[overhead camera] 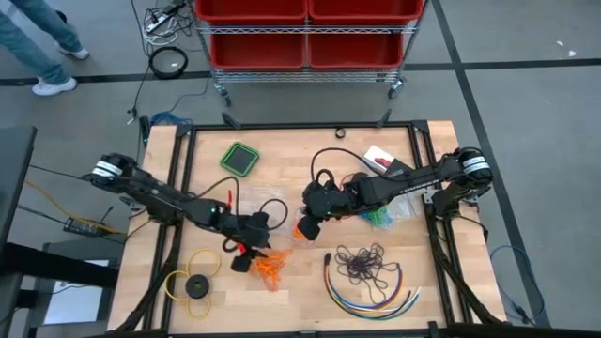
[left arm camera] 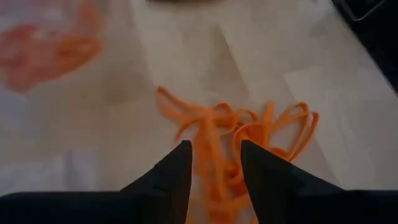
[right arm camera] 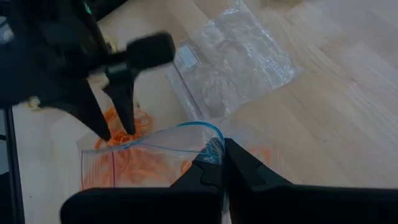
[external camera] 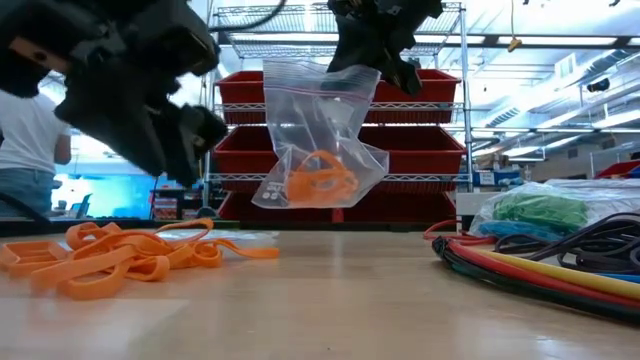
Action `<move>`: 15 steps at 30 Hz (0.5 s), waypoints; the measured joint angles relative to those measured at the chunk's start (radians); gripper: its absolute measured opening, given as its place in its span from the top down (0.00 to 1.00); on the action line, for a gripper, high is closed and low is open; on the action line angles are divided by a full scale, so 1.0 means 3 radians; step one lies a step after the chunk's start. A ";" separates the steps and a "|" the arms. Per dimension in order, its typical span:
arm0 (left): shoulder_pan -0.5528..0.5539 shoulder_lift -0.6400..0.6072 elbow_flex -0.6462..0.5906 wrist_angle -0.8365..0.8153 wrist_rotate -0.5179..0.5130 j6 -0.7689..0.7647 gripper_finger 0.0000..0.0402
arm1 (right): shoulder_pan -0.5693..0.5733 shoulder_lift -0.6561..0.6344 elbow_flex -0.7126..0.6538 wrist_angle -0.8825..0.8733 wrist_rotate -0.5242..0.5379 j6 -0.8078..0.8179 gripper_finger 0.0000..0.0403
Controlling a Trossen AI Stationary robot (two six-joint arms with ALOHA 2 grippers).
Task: Sort rubber bands
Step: Put the orange rubber band into the transparent zip bag
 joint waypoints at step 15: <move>0.0162 0.0656 -0.0005 0.0565 0.0492 -0.0226 0.67 | 0.0001 0.0000 0.0000 -0.0001 0.0000 -0.0003 1.00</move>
